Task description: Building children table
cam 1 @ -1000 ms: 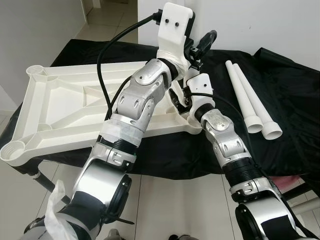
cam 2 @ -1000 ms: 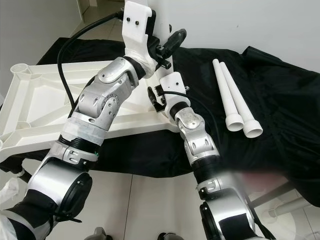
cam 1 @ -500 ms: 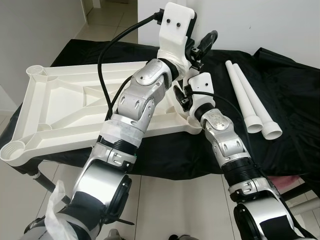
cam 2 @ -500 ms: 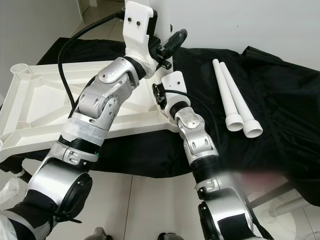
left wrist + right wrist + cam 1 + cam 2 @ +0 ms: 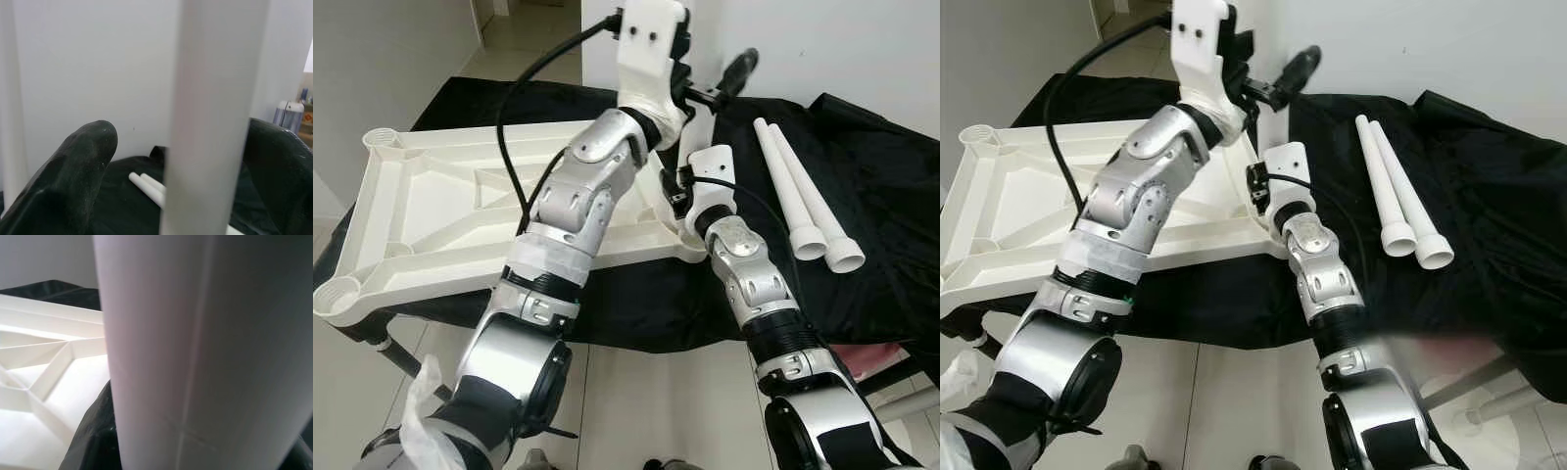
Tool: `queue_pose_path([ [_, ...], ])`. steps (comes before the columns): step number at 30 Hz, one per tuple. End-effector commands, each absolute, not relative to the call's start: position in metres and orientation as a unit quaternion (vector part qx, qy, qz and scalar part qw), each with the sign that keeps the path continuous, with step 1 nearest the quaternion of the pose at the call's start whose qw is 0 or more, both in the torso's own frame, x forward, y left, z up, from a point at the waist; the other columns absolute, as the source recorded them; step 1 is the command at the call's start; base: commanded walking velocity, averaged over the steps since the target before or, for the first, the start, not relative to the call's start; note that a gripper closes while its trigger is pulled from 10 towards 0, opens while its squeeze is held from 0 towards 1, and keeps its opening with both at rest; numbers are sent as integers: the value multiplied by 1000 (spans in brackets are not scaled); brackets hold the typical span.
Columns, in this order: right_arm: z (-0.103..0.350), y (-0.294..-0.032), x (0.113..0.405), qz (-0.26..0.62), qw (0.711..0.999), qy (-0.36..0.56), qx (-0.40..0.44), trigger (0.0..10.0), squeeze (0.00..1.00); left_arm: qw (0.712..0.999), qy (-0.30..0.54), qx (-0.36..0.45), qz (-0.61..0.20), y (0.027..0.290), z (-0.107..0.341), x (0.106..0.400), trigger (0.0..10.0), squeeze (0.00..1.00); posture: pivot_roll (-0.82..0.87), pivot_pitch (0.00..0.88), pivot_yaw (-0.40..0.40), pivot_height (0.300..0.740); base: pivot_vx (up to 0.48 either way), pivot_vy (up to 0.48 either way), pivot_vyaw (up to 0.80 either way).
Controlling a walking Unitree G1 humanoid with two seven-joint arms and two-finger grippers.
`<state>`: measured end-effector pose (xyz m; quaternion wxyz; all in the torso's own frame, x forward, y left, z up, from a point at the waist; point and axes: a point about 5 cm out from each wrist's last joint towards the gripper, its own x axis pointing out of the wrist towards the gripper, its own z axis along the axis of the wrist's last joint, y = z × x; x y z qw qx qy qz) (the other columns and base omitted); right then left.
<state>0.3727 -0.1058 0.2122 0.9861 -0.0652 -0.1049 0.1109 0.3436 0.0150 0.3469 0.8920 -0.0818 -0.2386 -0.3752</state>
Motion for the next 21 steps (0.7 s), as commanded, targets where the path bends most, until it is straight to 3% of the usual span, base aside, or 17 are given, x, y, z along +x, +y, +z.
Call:
queue_pose_path([
  [1,214,-113,375,88,990,-103,-46,10000,0,881,-248,-83,-394,19,348,340,10000,0,-5,69,-17,740,0,0,0],
  [11,204,-124,373,63,993,-98,-34,10000,0,902,-226,-30,-366,43,319,345,10000,0,-5,78,-21,740,0,0,0],
  [21,193,-130,367,60,992,-102,-46,10000,0,888,-210,69,-404,52,286,336,10000,0,-3,83,-25,740,0,0,0],
])
